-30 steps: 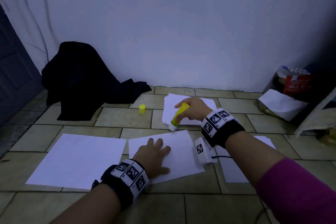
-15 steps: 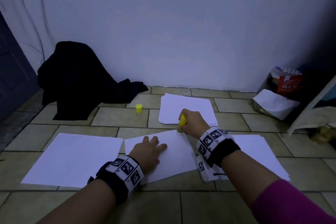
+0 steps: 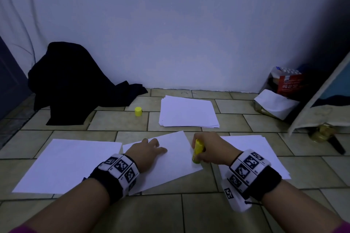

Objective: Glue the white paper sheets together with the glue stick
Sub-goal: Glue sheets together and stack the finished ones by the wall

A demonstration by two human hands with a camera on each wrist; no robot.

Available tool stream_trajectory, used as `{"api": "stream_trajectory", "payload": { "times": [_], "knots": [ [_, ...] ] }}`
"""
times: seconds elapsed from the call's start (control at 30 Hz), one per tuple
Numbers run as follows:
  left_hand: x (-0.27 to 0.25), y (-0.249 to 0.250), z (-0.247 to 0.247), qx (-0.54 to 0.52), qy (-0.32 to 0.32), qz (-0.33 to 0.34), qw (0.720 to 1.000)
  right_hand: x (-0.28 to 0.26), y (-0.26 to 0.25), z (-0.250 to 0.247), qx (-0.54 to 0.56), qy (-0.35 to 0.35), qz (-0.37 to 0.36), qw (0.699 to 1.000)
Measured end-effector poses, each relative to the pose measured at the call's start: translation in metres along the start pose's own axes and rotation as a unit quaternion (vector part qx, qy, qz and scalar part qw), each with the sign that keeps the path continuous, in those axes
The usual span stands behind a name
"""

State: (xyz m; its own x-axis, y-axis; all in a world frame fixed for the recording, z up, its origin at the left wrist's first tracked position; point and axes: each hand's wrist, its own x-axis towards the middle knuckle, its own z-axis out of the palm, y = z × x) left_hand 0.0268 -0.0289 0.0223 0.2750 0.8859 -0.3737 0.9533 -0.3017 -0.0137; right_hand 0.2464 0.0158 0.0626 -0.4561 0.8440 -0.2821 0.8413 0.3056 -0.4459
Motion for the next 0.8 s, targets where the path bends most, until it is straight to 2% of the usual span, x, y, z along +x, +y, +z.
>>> {"api": "stream_trajectory", "payload": {
  "times": [0.07, 0.13, 0.27, 0.37, 0.5, 0.63, 0.8],
  "knots": [
    [-0.001, -0.001, -0.001, 0.000, -0.009, -0.001, 1.000, 0.000, 0.001, -0.004, -0.011, -0.001, -0.003, 1.000],
    [-0.003, -0.001, -0.003, -0.007, -0.013, -0.011, 1.000, 0.003, 0.002, -0.010, 0.009, 0.040, 0.000, 0.999],
    [-0.006, 0.005, -0.001, -0.011, 0.010, -0.017, 1.000, 0.013, 0.009, -0.021, 0.183, 0.167, 0.012, 0.969],
    [-0.006, 0.010, 0.004, -0.038, 0.015, -0.017, 0.999, 0.031, 0.011, -0.021, 0.240, 0.209, 0.032, 0.947],
    [-0.004, 0.008, 0.002, -0.039, 0.010, -0.030, 0.999, 0.053, 0.003, -0.016, 0.226, 0.233, 0.054, 0.944],
    [-0.002, 0.008, 0.000, -0.010, 0.015, -0.052, 0.999, 0.067, -0.016, -0.008, 0.175, 0.222, 0.018, 0.959],
    [0.004, 0.021, 0.007, -0.052, 0.030, -0.066, 0.996, 0.086, -0.037, 0.007, 0.133, 0.199, 0.008, 0.971]
  ]
}}
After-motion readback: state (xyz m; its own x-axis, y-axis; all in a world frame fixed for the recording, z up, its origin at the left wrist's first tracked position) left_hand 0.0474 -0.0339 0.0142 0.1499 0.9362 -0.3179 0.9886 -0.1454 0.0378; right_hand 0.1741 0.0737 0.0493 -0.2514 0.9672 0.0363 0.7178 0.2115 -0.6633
